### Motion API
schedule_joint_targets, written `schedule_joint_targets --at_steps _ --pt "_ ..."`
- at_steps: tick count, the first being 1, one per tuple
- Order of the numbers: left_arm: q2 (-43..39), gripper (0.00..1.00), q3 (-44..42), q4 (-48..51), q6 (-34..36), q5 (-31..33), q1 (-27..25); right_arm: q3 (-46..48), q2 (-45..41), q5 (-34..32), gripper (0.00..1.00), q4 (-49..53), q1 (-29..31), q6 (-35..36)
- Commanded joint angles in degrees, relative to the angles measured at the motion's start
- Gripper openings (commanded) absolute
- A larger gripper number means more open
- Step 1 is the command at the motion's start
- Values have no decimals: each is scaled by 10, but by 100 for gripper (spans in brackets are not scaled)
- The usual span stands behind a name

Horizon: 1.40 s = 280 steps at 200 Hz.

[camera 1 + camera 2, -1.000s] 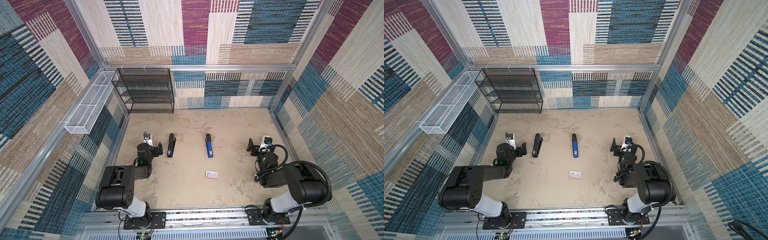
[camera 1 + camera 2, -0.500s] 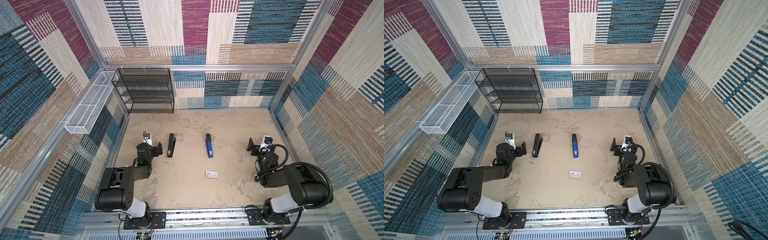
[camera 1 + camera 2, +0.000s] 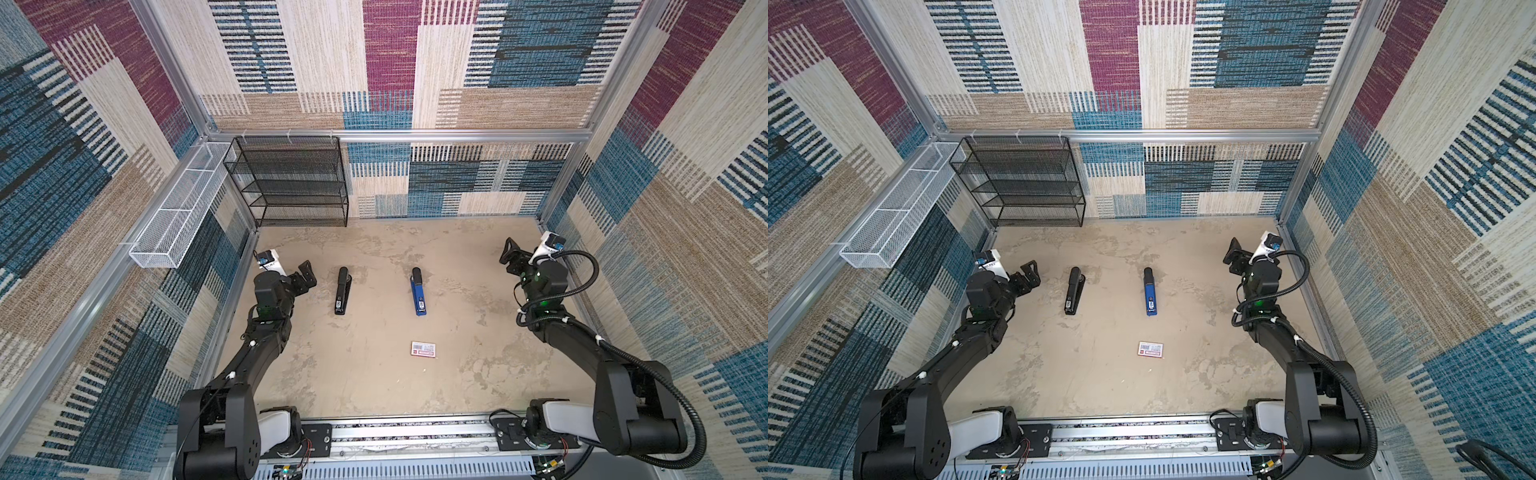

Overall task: Load the staples into the stapler
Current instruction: 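Reach both grippers to the blue stapler, left gripper over its head end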

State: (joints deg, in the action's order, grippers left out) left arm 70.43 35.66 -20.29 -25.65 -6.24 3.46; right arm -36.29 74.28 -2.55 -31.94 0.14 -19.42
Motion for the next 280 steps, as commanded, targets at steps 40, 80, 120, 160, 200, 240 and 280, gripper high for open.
schedule_joint_targets --at_steps 40,80,120,160,200,240,280 --pt "-26 80 50 221 -66 -151 -29 -36 -7 204 63 187 4 -63" --pt "-61 73 35 288 -64 -115 -116 -41 -4 231 61 244 24 -59" --pt "-21 65 43 276 -92 -76 -227 -68 45 229 55 272 86 -53" --pt "70 62 96 267 -98 -46 -320 -100 103 222 55 288 129 -59" --pt "203 66 210 273 -94 -13 -385 -87 116 231 55 285 134 -72" --pt "356 71 401 363 -68 21 -414 -52 84 219 56 289 133 -72" --pt "481 75 575 474 -63 69 -421 -18 56 209 58 292 133 -73"
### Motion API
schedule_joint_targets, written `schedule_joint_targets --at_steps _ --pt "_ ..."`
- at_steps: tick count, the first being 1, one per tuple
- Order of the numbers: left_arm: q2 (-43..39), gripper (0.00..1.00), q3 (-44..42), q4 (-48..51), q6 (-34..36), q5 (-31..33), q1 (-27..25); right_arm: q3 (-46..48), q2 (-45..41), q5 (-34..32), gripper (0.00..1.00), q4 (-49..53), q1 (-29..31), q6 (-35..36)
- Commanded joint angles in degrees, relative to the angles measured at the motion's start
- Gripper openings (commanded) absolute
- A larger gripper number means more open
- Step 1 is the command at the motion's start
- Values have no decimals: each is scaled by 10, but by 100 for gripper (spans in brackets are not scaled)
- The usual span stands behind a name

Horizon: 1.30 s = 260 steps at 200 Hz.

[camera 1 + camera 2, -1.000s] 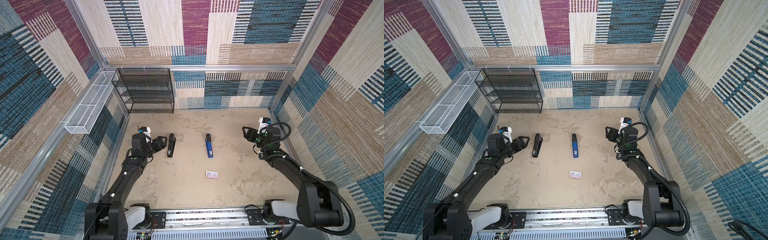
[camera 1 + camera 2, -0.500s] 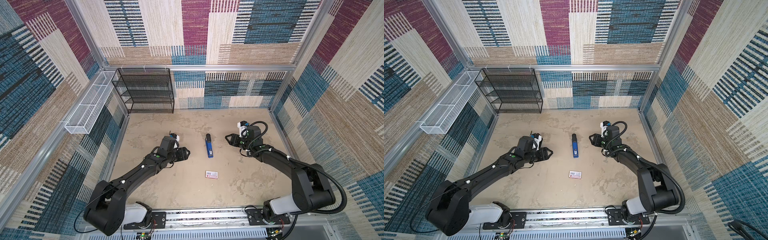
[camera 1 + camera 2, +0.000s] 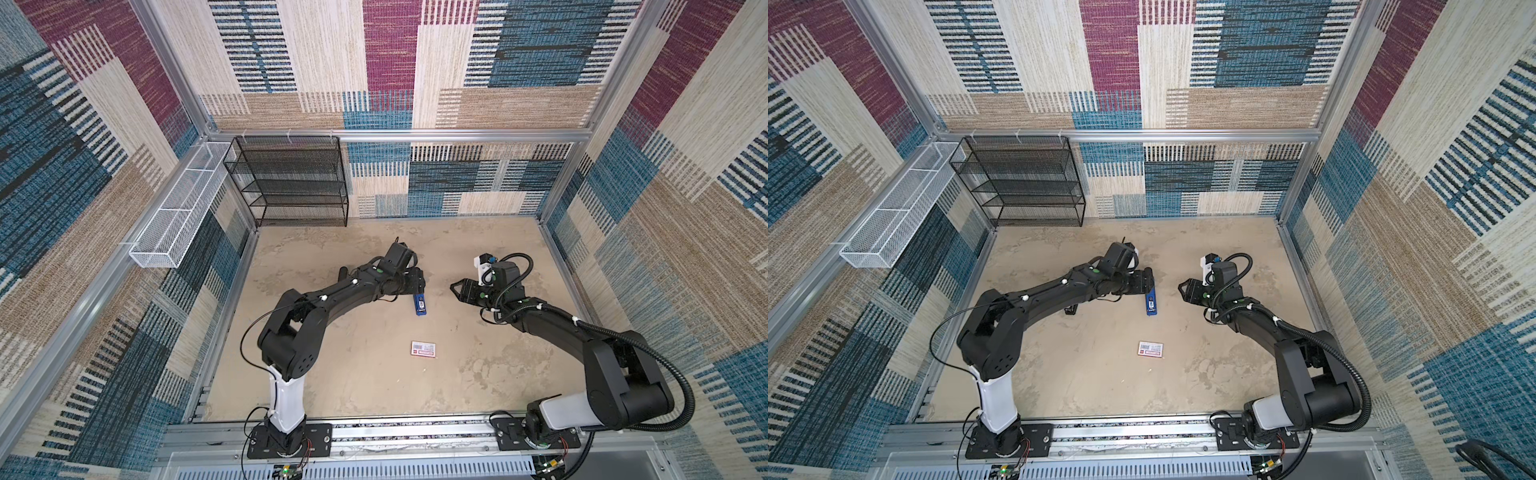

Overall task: Load the staples into the stapler
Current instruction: 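Reach both grippers to the blue stapler, left gripper over its head end, then close the left gripper on the blue stapler head while the right gripper hovers nearby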

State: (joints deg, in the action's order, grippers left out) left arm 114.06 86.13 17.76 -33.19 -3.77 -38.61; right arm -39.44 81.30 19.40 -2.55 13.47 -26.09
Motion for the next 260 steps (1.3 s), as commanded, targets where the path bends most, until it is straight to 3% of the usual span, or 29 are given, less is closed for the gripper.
schedule_joint_targets --at_steps 1,31,93,141,173,207,229,260 --pt "48 75 73 95 12 45 -1 14 -14 -11 58 -2 0 -6" --pt "101 73 147 150 18 67 -2 27 -23 -12 58 -4 0 -7" --pt "166 52 247 209 74 72 -10 27 -9 1 57 -19 0 -16" --pt "163 29 255 236 141 89 -12 26 -7 7 57 -20 0 -20" --pt "130 22 226 241 188 104 -14 18 4 16 57 -23 0 -23" --pt "89 22 176 241 211 99 -16 7 19 25 57 -28 0 -29" --pt "76 35 156 238 212 96 -17 4 25 30 58 -32 0 -33" --pt "85 44 164 236 207 88 -17 7 34 36 58 -43 0 -40"
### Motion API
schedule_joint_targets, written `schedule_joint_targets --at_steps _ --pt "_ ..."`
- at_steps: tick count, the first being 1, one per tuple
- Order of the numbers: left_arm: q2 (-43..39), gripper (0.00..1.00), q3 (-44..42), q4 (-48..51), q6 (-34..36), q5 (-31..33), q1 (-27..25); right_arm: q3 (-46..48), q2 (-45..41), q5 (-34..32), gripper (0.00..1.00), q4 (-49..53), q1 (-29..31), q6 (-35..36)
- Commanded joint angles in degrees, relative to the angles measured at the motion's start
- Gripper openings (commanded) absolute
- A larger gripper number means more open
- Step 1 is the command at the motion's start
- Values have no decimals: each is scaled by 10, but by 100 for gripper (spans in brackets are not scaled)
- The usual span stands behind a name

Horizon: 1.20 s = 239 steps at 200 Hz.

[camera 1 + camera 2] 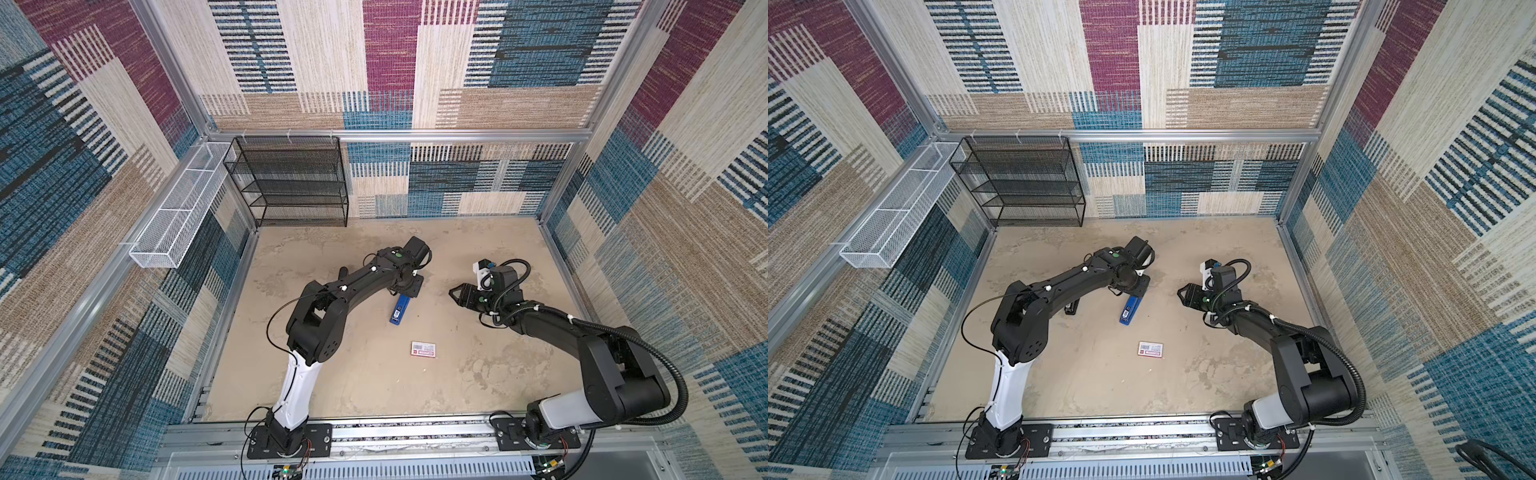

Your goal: Load the staples into the stapler

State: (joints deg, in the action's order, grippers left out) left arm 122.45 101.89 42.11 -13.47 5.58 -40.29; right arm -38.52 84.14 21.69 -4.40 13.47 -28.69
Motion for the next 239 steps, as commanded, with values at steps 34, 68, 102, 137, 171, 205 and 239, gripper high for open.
schedule_joint_targets --at_steps 34,68,102,137,171,205,239 --pt "27 46 35 -7 9 -4 0 5 4 18 58 -29 0 -19" --pt "51 42 62 -8 8 -11 0 6 6 20 58 -33 0 -21" --pt "54 19 63 -6 7 -23 0 4 22 48 56 -58 0 -32" --pt "27 0 45 -5 2 -29 0 -2 63 108 50 -118 0 -57" --pt "-20 0 14 -24 -5 -45 0 -12 111 164 44 -190 0 -91" --pt "-60 0 -29 -68 -13 -60 -1 -26 162 213 42 -257 0 -131" --pt "-77 0 -51 -94 -18 -73 -1 -32 209 257 45 -328 0 -177"
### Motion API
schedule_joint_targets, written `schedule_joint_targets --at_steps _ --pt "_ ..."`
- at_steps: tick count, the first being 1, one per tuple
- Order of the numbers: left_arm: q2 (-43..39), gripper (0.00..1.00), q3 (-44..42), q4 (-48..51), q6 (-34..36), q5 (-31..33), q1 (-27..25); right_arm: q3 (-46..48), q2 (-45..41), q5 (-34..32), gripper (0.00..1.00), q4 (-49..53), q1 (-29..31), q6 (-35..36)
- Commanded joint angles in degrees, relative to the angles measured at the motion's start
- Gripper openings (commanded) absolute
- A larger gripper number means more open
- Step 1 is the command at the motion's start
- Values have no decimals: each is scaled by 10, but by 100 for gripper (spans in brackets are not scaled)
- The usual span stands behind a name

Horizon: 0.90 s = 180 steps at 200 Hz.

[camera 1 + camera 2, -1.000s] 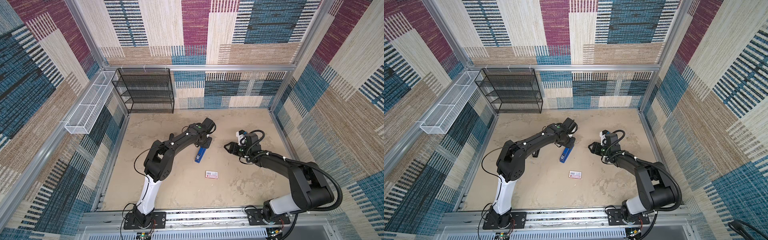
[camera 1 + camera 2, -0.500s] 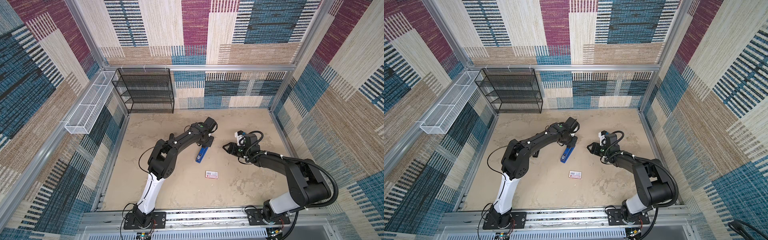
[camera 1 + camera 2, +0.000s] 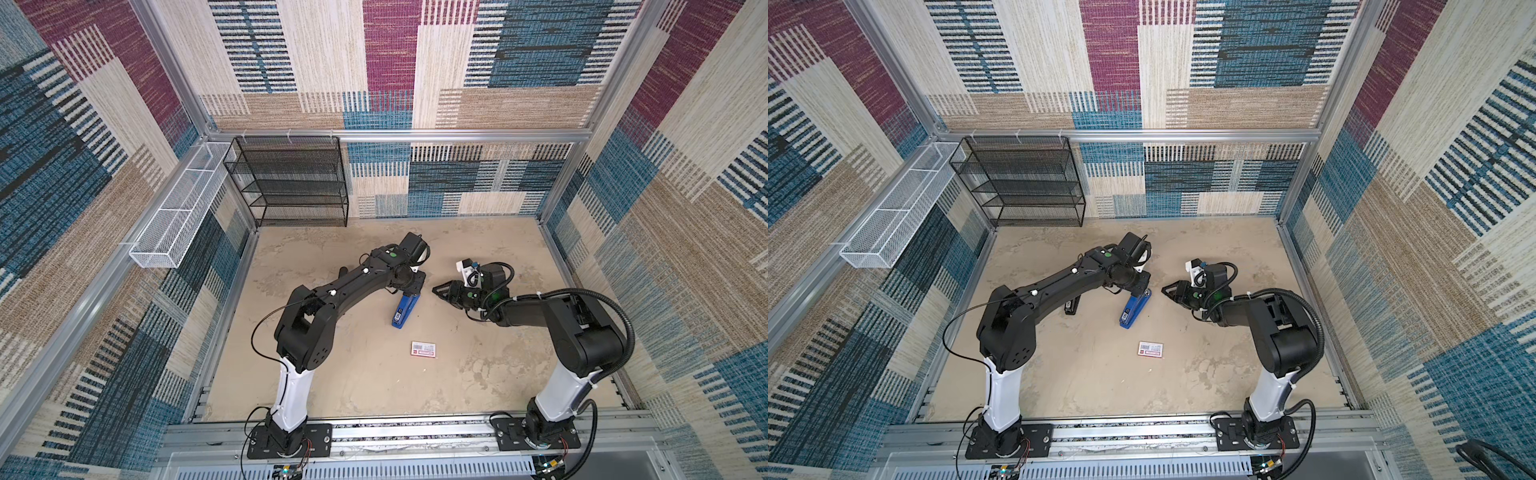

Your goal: Load the staples into the stapler

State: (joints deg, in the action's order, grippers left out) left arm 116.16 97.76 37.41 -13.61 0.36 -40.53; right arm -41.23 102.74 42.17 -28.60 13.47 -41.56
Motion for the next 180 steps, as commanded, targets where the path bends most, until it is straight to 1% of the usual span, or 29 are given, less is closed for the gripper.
schedule_joint_targets --at_steps 1,41,60,116,139,153,164,180 --pt "-14 0 -10 -47 -17 -21 1 -5 24 53 45 -88 0 -50" --pt "-30 0 -30 -80 -27 -36 1 -10 60 76 42 -134 0 -81" --pt "-31 0 -30 -82 -30 -40 0 -15 81 89 38 -159 0 -98" --pt "-35 0 -32 -90 -28 -50 -2 -33 112 104 37 -184 0 -120" --pt "-36 0 -34 -95 -33 -55 -3 -39 124 112 30 -199 0 -134" --pt "-36 0 -34 -98 -38 -57 -3 -40 128 112 27 -199 0 -134" --pt "-40 0 -38 -105 -41 -60 -3 -41 131 113 27 -201 0 -135" --pt "-47 0 -50 -121 -41 -64 -4 -43 133 114 29 -203 0 -136"
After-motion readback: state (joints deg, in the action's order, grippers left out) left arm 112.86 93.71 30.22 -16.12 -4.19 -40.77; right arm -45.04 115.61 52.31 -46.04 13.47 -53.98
